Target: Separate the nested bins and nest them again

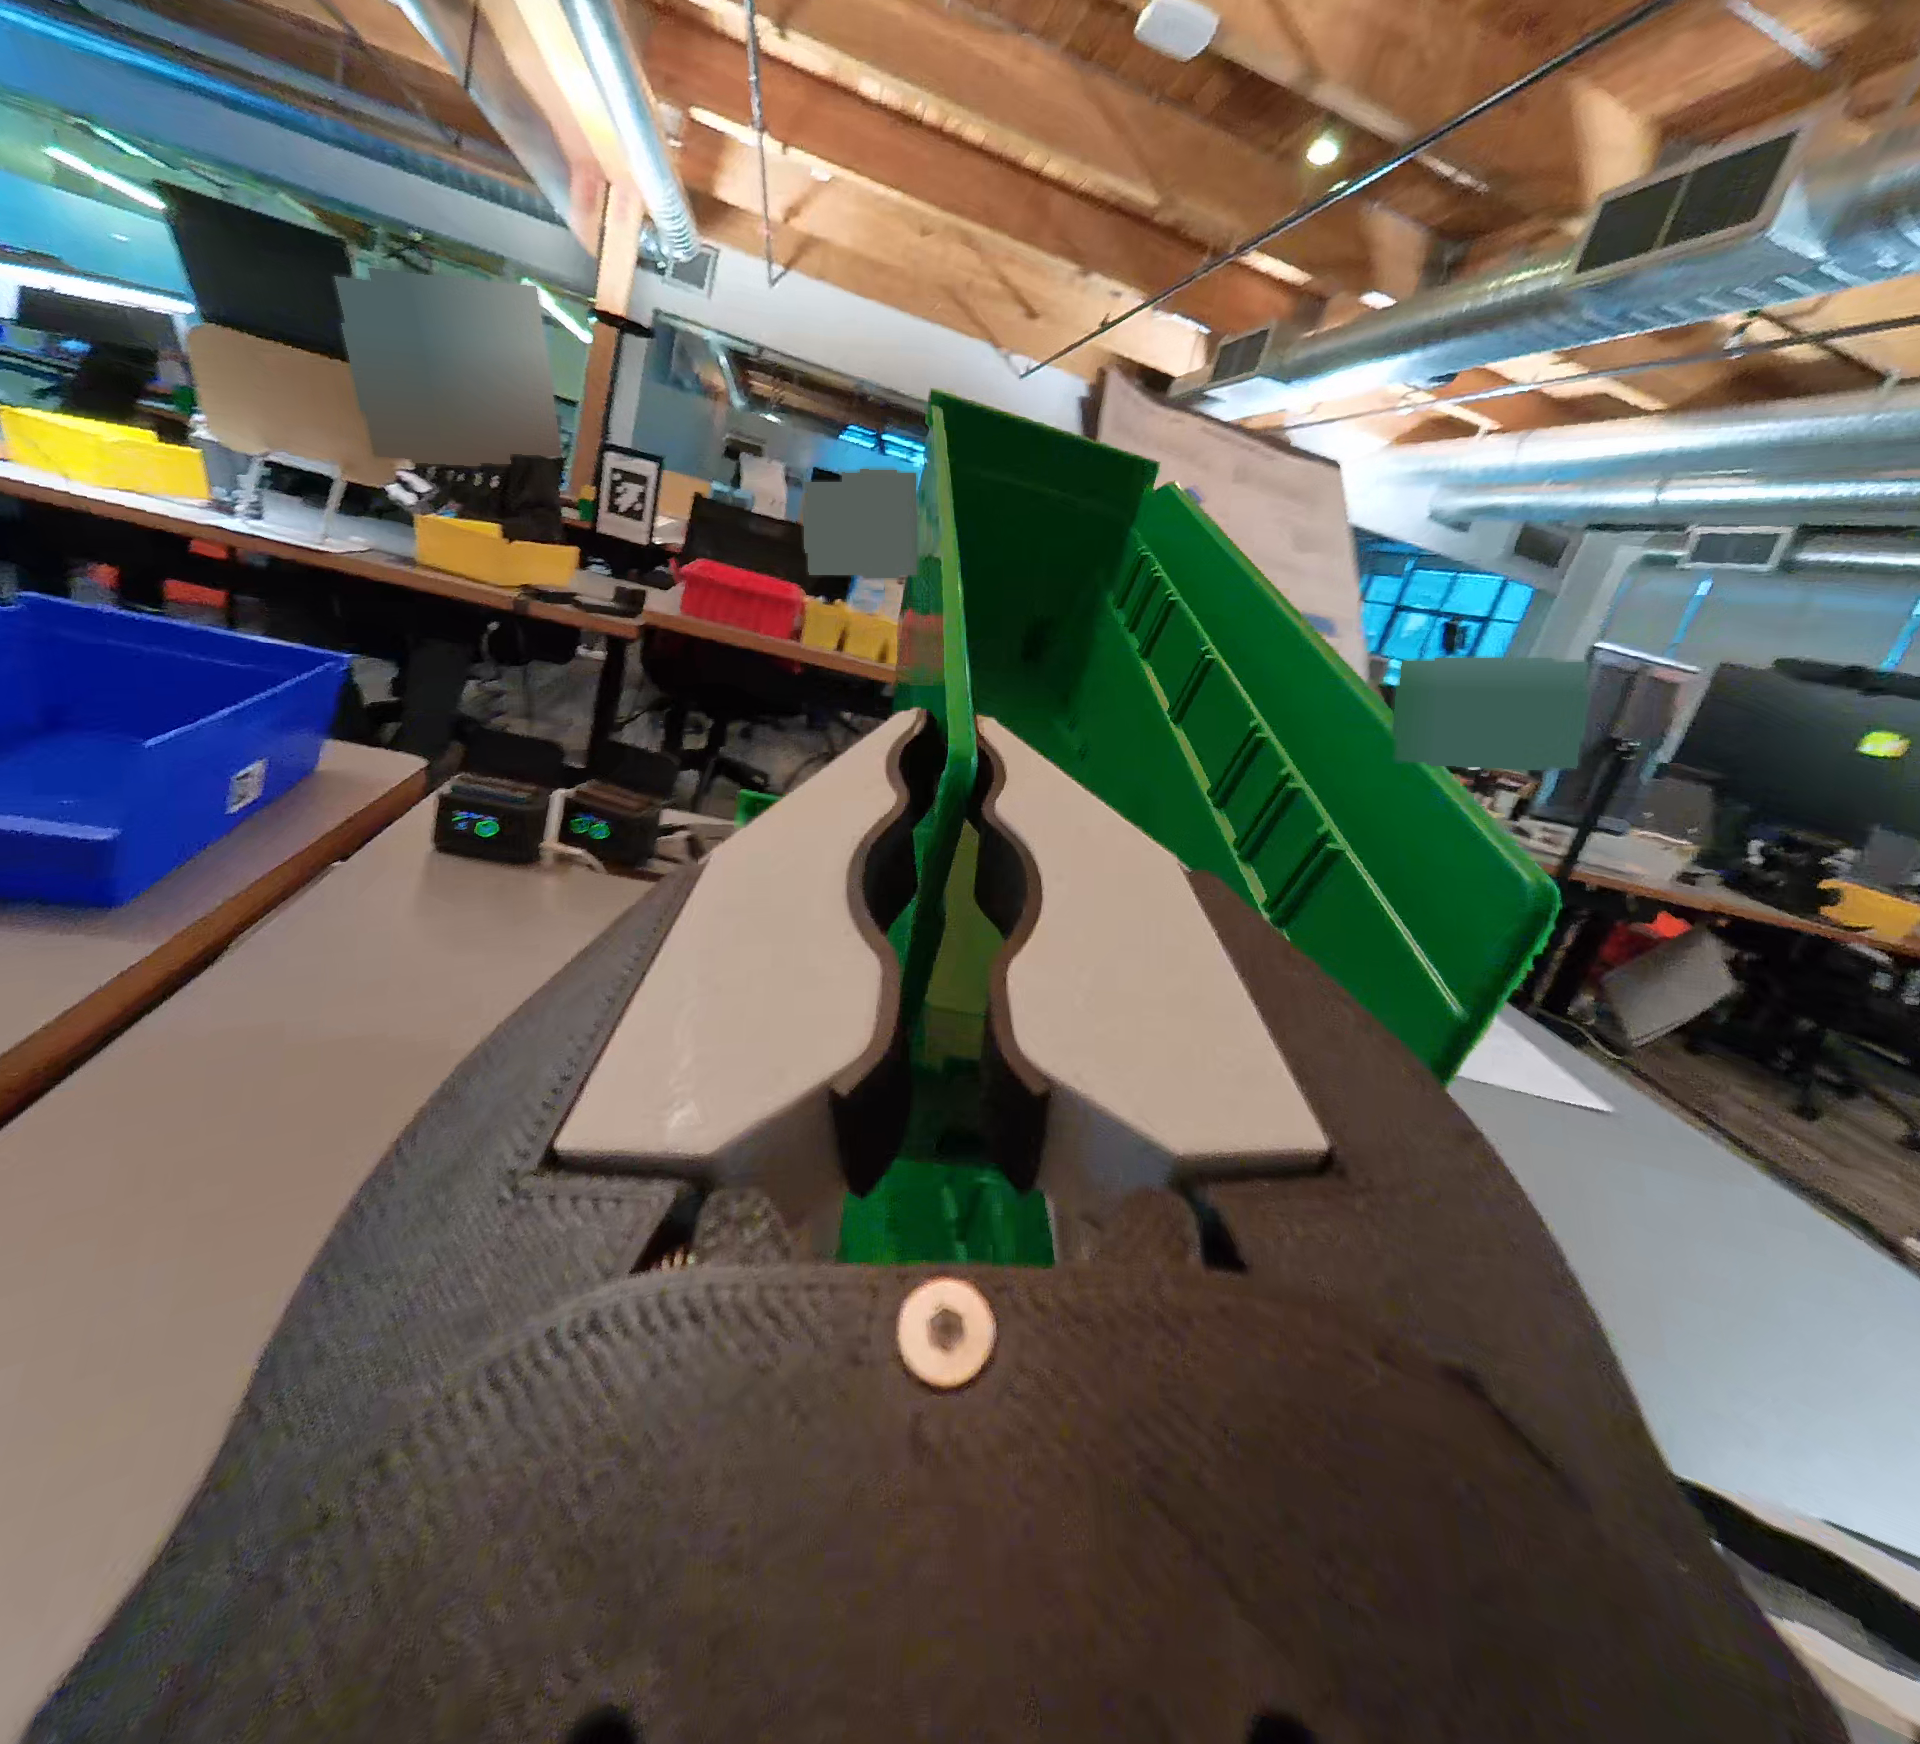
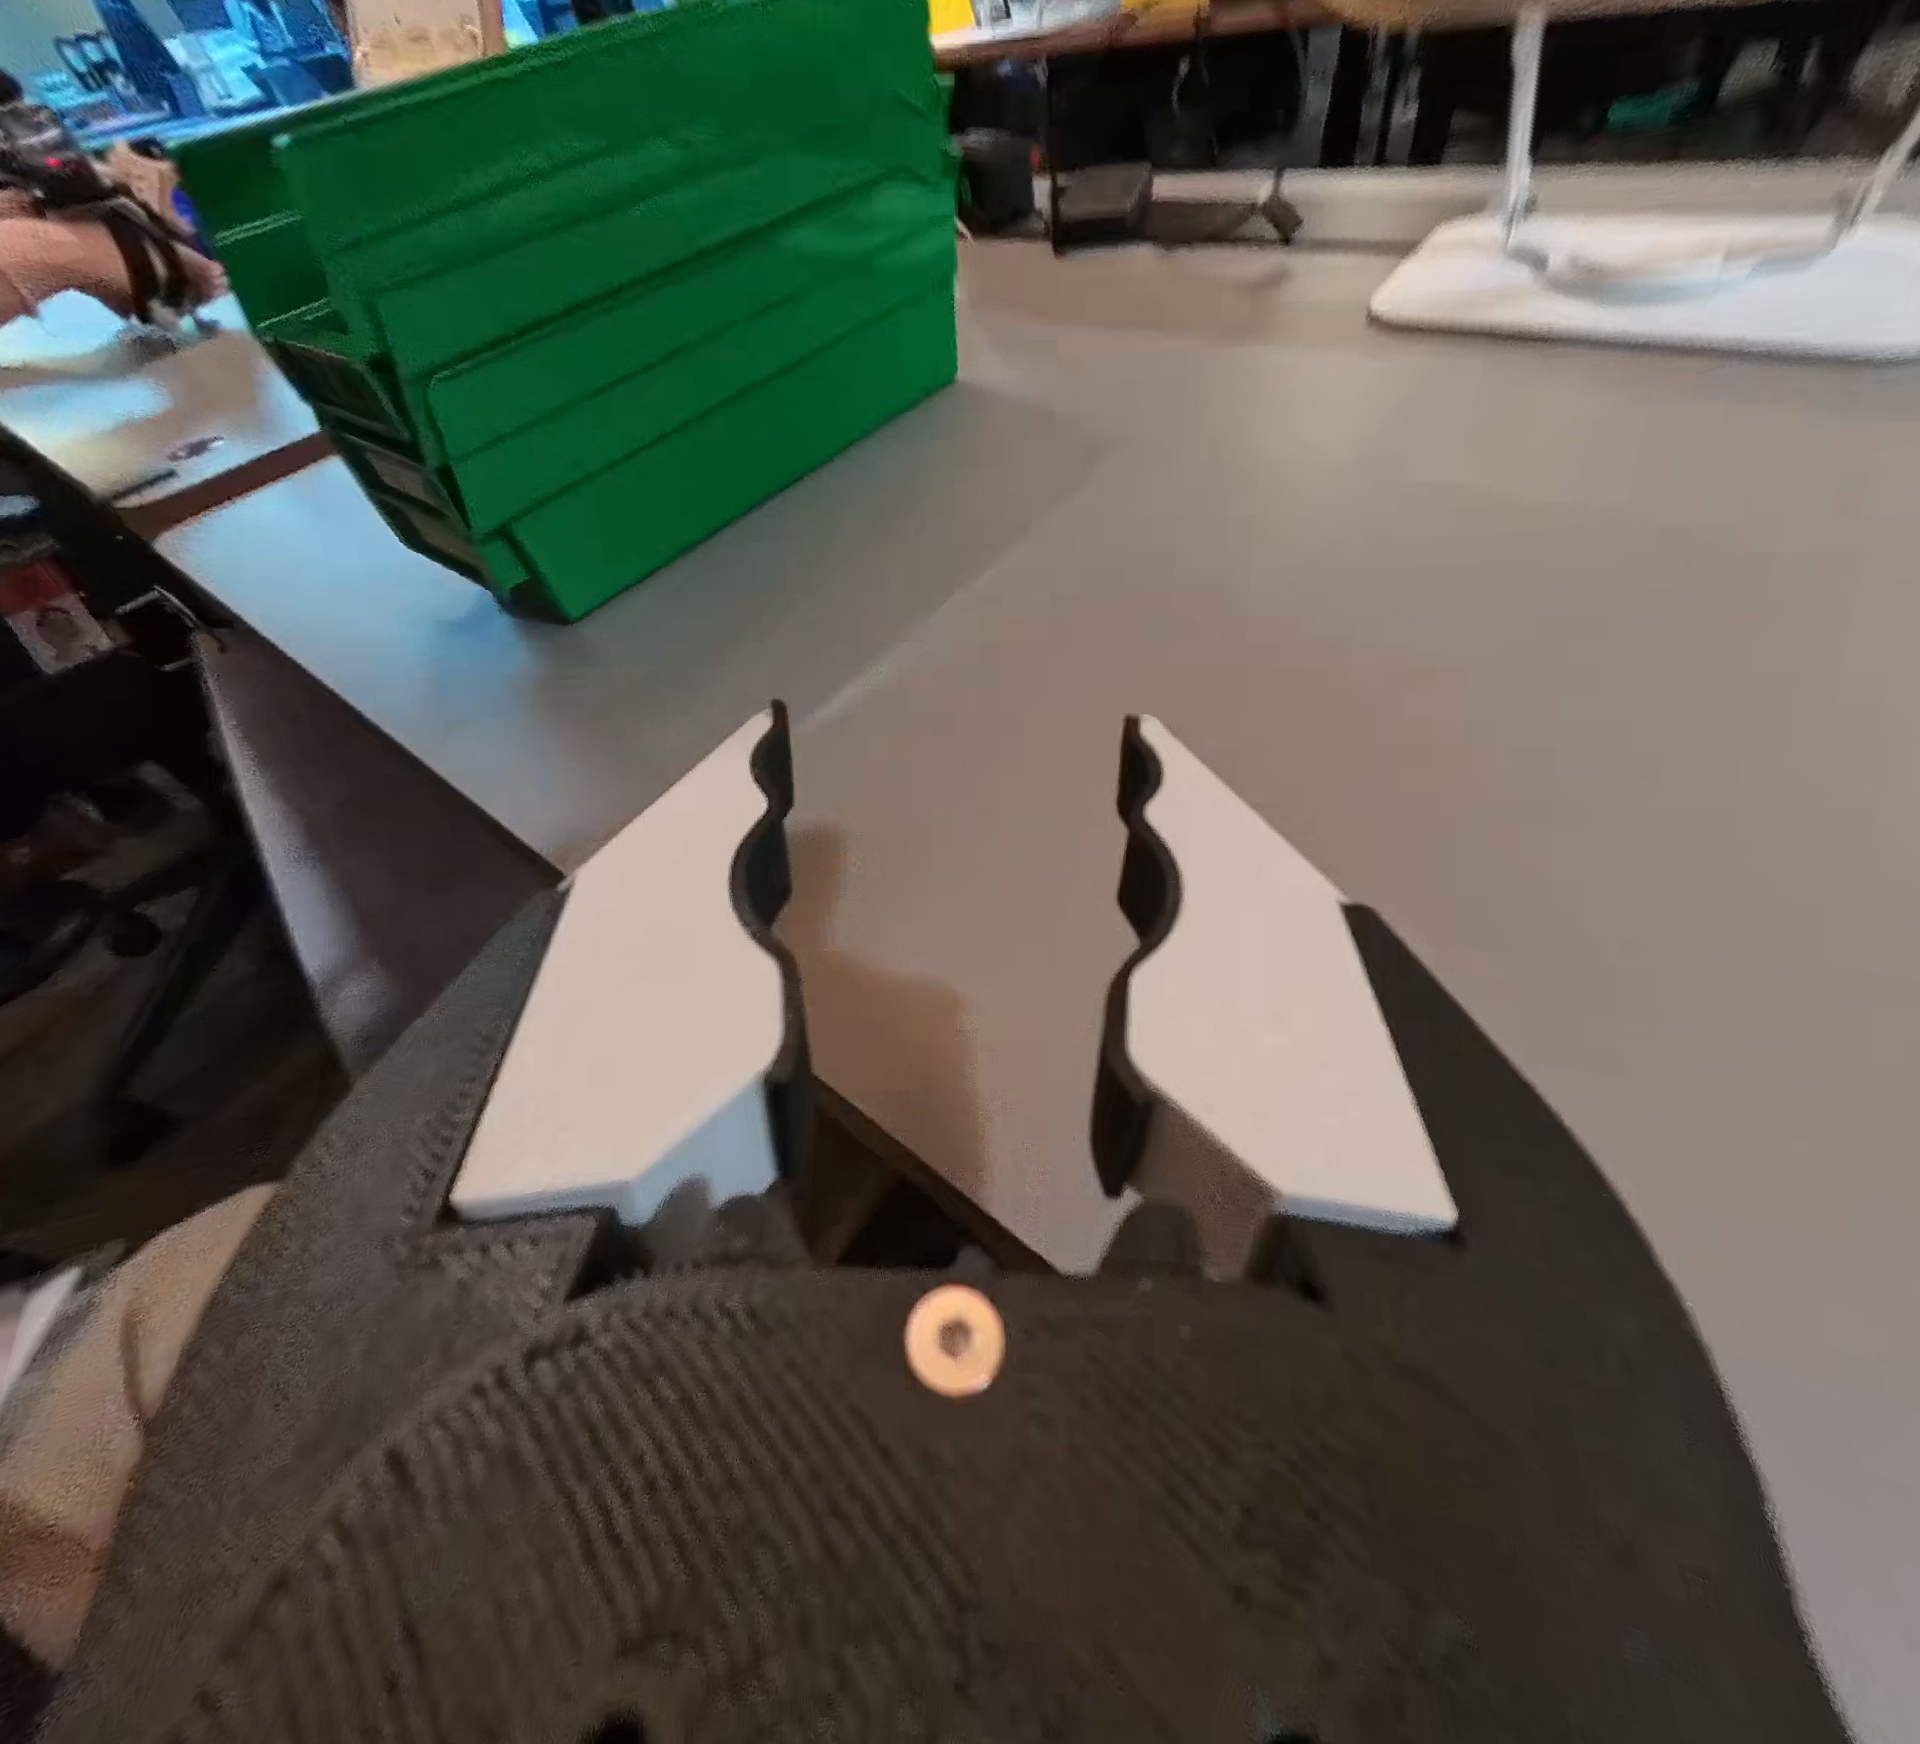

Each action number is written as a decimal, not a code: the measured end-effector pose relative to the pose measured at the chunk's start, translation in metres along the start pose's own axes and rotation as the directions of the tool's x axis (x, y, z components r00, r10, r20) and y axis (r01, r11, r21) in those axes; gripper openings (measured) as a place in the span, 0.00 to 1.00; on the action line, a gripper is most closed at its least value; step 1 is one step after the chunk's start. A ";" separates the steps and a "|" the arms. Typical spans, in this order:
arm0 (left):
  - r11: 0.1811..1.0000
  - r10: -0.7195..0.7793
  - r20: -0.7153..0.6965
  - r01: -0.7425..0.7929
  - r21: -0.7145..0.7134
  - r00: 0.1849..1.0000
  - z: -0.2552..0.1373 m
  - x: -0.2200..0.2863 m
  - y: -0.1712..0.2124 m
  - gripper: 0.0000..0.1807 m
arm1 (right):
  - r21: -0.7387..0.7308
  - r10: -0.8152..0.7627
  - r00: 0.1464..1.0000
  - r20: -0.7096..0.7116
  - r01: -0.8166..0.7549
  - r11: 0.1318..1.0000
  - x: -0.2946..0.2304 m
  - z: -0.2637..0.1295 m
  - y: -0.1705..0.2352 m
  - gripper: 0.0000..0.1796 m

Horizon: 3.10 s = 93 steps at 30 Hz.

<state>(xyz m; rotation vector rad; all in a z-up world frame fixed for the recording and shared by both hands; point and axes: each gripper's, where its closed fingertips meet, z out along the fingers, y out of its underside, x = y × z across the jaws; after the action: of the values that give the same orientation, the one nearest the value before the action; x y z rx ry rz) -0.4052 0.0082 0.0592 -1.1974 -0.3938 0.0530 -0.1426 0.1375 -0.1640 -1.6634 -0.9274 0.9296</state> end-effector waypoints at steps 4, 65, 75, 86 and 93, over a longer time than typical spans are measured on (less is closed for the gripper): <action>1.000 -0.005 -0.083 0.004 -0.010 0.997 -0.003 0.049 0.011 0.00 | 0.153 -0.097 0.995 0.040 0.089 0.984 -0.037 -0.015 -0.031 0.40; 0.799 -0.258 -0.494 -0.104 -0.592 0.831 -0.090 0.227 0.269 0.18 | 0.282 0.276 0.788 -0.550 -0.136 0.950 0.362 -0.217 -0.011 0.19; 0.722 -0.323 -0.483 -0.118 -0.682 0.814 -0.096 0.229 0.295 0.17 | 0.385 -0.177 0.789 -0.589 0.466 0.796 0.195 -0.179 -0.136 0.08; 0.948 0.052 -0.258 -0.129 -0.290 0.965 -0.028 0.126 0.197 0.19 | -0.007 -0.236 0.972 0.004 0.236 0.972 0.001 0.009 -0.001 0.27; 0.980 0.182 0.132 -0.191 0.062 0.975 -0.026 -0.014 0.086 0.18 | -0.090 -0.155 0.987 0.032 0.157 0.983 0.016 0.023 0.016 0.28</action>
<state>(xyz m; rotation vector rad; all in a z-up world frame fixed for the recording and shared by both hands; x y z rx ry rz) -0.3953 0.0131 -0.0309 -1.1583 -0.3852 0.3042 -0.1537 0.1566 -0.1873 -1.6328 -1.1153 0.8131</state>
